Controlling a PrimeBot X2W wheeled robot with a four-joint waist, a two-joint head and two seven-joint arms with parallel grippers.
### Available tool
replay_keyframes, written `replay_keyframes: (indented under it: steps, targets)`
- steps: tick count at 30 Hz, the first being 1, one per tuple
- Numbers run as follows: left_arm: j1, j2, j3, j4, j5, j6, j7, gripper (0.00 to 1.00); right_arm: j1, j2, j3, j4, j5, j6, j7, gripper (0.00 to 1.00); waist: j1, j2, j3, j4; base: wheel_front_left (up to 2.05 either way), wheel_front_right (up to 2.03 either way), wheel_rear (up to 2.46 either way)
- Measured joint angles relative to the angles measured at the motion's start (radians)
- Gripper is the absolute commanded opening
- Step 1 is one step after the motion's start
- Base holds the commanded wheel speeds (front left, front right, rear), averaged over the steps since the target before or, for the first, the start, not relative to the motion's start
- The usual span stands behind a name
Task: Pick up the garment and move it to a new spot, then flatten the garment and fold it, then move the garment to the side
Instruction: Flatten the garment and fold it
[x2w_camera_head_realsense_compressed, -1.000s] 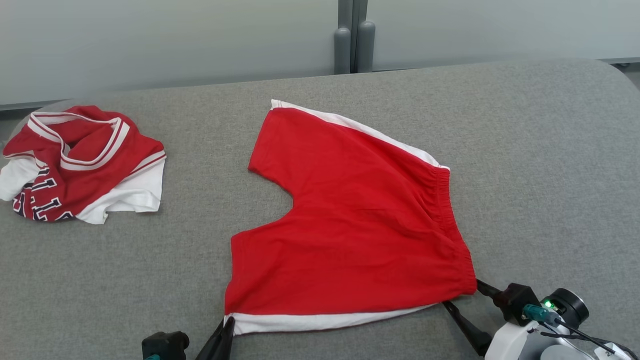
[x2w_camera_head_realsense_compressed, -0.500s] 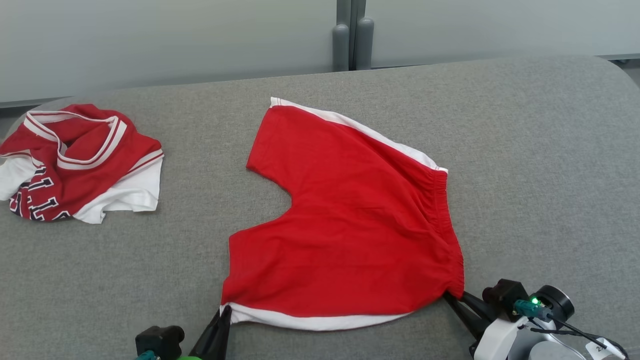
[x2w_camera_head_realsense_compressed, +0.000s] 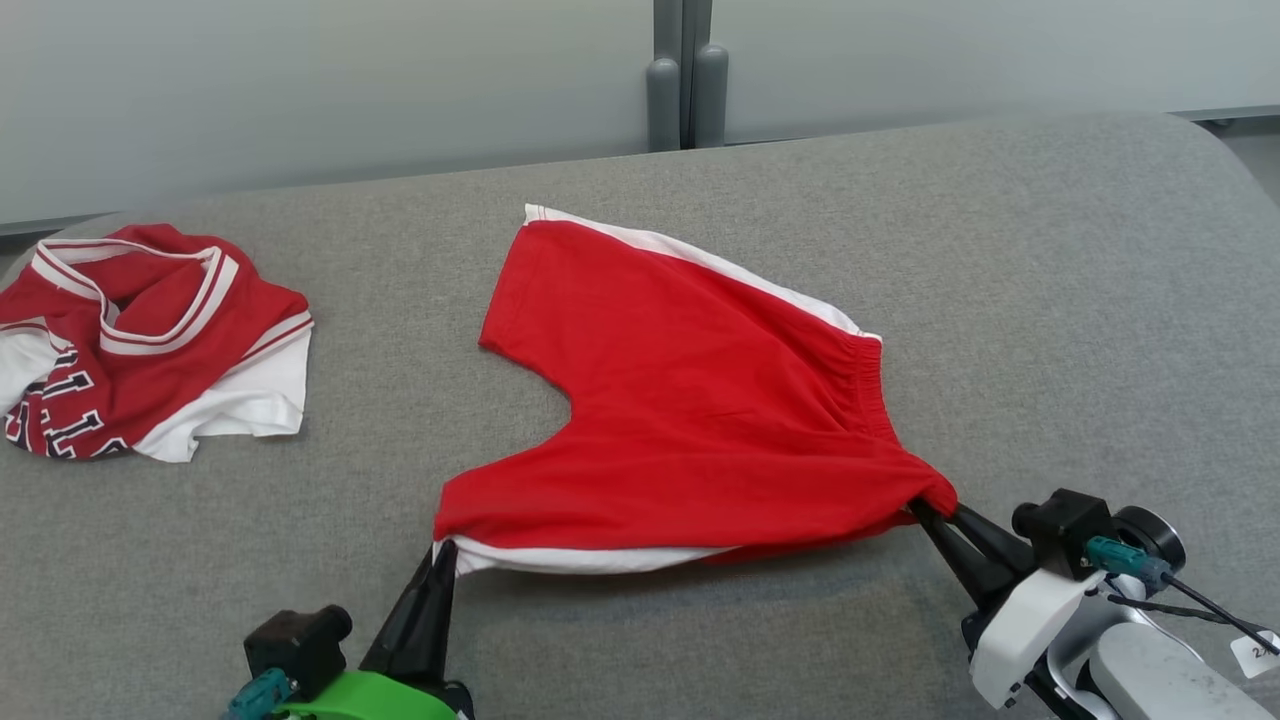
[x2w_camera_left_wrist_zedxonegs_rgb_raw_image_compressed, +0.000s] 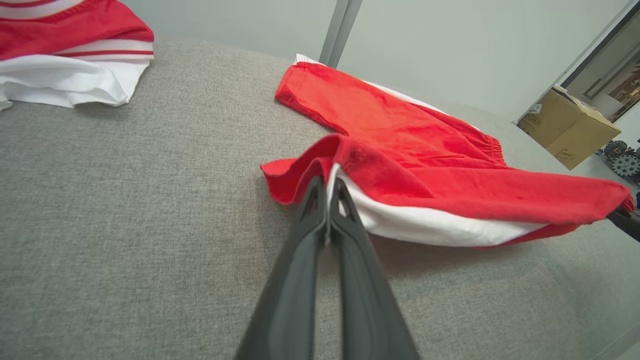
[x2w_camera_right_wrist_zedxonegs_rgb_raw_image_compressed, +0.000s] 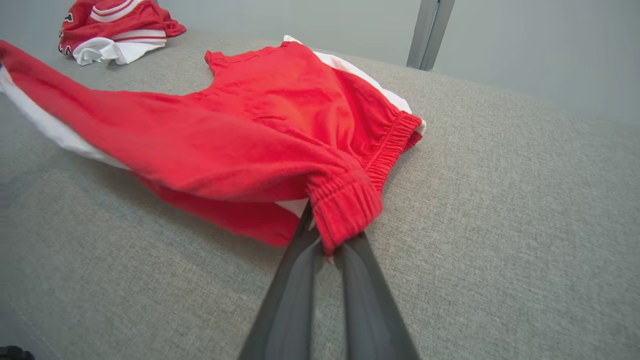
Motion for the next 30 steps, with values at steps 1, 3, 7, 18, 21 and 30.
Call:
replay_keyframes:
  steps: [1,3,7,18,21,30]
  targets:
    - [-0.002,0.000,0.005,-0.009,0.000,0.000,-0.004,0.00,0.000,-0.002,0.000,-0.011,0.006,0.000,0.000,0.00,0.0000,0.0000,-0.002,0.000,0.00,0.00,0.00]
    - [-0.008,0.000,0.010,-0.031,0.001,0.000,-0.008,0.00,0.000,-0.011,0.001,-0.033,0.010,0.000,0.000,0.00,0.0000,0.0000,-0.007,0.000,0.00,0.00,0.00]
    - [-0.009,0.000,0.014,-0.078,0.004,0.000,-0.019,0.00,0.000,-0.040,0.009,-0.068,0.023,0.000,0.000,0.00,0.0000,0.0000,-0.024,0.001,0.00,0.00,0.00]
    - [-0.009,0.003,-0.049,-0.254,0.068,0.000,-0.025,0.00,0.007,-0.130,-0.026,-0.093,0.038,0.000,0.000,0.00,0.0000,0.0000,-0.050,-0.002,0.00,0.00,0.00]
    - [-0.008,0.006,-0.085,-0.307,0.100,-0.002,-0.022,0.00,0.013,-0.142,-0.019,-0.095,0.054,0.000,0.000,0.00,0.0000,0.0000,-0.053,0.000,0.00,0.00,0.00]
    - [0.023,0.009,-0.125,-0.384,0.117,-0.005,0.044,0.00,0.044,-0.166,0.010,-0.096,0.098,0.000,0.000,0.00,0.0000,0.0000,-0.041,0.016,0.00,0.00,0.00]
